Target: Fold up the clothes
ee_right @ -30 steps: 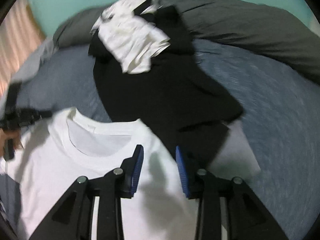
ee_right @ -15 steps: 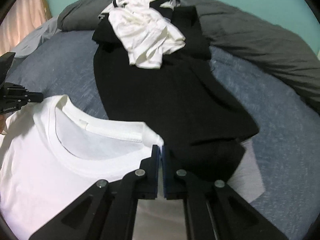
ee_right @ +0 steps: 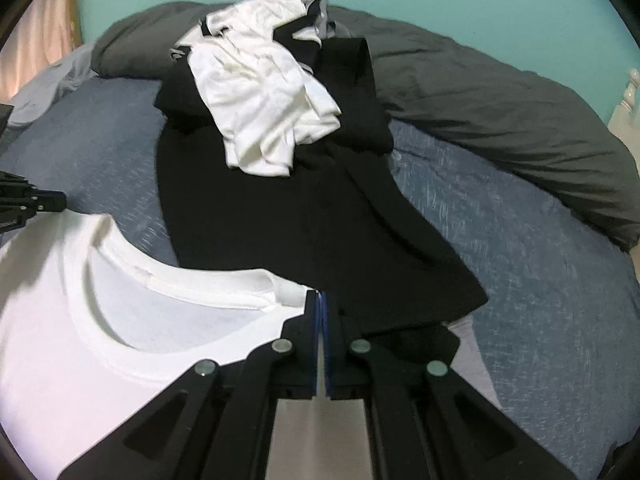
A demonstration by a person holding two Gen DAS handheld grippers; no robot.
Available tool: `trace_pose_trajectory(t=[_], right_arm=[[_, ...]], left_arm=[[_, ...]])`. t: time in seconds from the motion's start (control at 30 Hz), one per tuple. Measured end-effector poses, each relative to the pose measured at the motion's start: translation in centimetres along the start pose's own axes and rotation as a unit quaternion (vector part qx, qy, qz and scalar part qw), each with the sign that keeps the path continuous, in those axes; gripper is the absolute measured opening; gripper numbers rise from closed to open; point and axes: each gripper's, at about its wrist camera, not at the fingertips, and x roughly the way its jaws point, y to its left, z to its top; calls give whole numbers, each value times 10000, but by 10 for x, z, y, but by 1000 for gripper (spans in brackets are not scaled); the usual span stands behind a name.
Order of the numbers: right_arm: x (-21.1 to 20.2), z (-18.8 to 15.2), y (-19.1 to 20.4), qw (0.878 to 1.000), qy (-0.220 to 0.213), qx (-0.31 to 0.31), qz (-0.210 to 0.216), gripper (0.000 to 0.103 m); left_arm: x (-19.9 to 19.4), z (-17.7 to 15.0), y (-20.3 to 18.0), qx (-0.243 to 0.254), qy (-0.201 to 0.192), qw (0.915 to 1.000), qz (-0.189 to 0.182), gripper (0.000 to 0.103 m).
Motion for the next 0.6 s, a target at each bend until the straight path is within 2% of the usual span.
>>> trace_pose_trajectory(t=[0.13, 0.27, 0.37, 0.47, 0.6], right_arm=[[20, -8, -1, 9996, 216, 165, 68, 1], [14, -8, -12, 9980, 113, 468, 400, 2], [-11, -10, -27, 9945, -229, 867, 533, 4], [-45, -19, -46, 9869, -606, 1350, 636, 13], [-93, -55, -57, 9777, -846, 1681, 937, 27]], left_arm=[[16, -5, 0, -18, 149, 9999, 45, 0], [18, -6, 7, -361, 153, 9992, -10, 2], [4, -5, 20, -679, 79, 9977, -16, 2], [-19, -11, 32, -863, 10, 9963, -39, 1], [-61, -37, 38, -919, -52, 9957, -138, 2]])
